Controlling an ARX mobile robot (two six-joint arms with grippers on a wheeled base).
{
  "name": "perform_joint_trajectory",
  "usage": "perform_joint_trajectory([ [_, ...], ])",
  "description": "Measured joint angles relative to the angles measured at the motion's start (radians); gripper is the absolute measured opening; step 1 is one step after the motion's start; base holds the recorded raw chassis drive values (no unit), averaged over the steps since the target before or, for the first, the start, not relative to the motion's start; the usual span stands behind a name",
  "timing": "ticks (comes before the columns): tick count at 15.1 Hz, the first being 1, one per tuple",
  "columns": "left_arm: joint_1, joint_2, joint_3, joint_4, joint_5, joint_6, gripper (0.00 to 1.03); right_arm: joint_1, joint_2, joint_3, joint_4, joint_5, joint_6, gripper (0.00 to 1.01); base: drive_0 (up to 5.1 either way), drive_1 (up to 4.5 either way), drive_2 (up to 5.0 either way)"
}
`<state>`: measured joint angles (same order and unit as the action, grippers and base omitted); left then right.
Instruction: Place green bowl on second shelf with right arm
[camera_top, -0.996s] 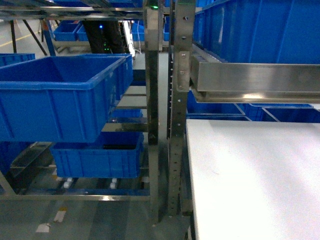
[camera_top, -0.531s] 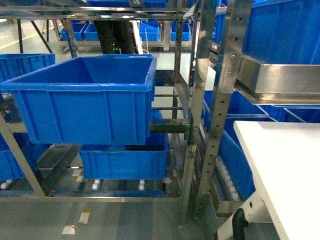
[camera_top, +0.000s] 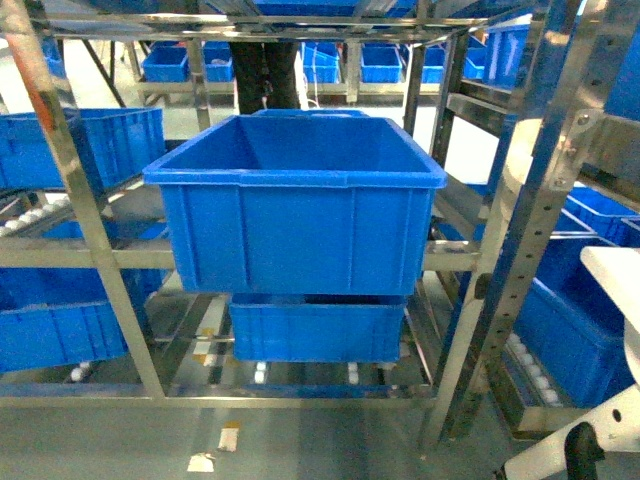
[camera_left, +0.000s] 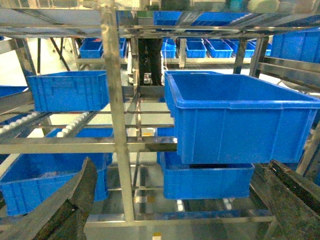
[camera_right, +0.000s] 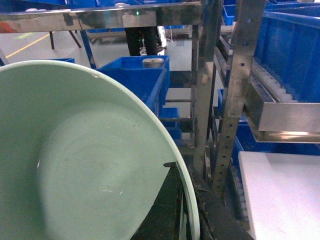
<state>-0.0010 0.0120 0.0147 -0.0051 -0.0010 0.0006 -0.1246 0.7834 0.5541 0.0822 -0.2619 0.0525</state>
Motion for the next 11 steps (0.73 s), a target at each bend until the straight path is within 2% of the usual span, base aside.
perform_joint_trajectory([
  [11,0.000,0.000,0.000,0.002,0.000,0.000,0.98,0.000,0.000,0.000,-0.002,0.000,0.000,0.02,-5.0,2.48,2.5],
])
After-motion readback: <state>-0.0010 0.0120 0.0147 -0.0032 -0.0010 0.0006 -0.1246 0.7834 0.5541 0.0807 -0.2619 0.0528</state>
